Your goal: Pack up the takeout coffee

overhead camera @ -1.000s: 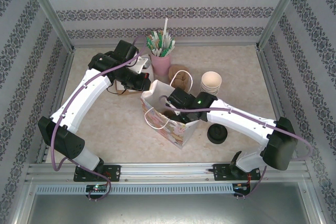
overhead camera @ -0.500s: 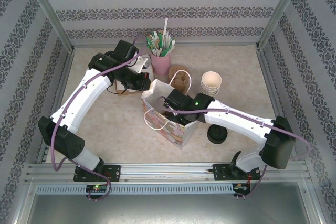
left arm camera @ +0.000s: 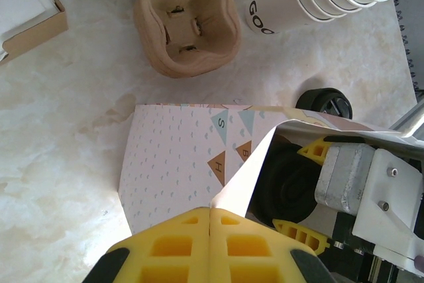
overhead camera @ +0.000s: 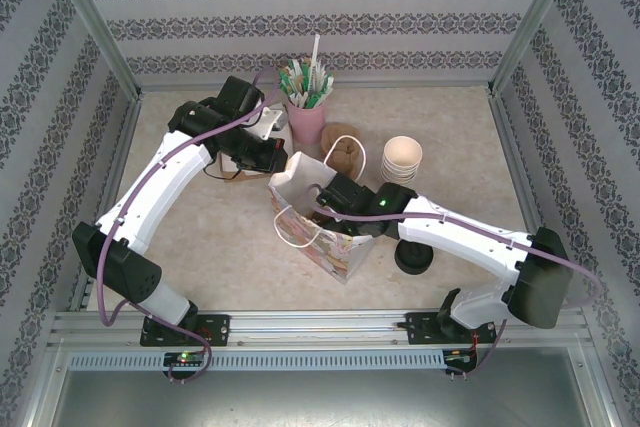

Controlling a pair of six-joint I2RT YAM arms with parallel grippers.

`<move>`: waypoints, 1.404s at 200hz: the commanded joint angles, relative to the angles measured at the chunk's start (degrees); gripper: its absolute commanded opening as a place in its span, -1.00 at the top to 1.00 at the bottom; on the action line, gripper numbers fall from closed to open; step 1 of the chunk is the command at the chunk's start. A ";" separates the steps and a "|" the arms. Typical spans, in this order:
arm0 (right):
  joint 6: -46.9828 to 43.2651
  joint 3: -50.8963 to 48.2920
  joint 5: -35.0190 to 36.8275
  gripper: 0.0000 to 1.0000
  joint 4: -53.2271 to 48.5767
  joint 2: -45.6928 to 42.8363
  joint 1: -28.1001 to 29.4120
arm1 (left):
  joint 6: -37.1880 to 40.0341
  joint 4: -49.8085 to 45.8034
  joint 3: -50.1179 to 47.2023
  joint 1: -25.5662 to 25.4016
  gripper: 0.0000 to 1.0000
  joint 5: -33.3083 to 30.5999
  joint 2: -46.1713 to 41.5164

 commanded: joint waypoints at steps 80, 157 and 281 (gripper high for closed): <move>2.15 -6.99 2.17 0.04 -4.77 7.75 2.34 | -1.02 1.25 -0.51 -0.34 1.00 -1.53 -0.04; 5.16 -8.01 3.12 -0.06 -0.86 2.08 2.38 | -0.91 0.88 -0.42 -0.35 1.00 -2.06 -0.08; 4.85 -1.49 4.99 -0.34 -2.59 0.63 1.49 | -0.84 0.46 -0.07 -0.49 1.00 -2.38 0.29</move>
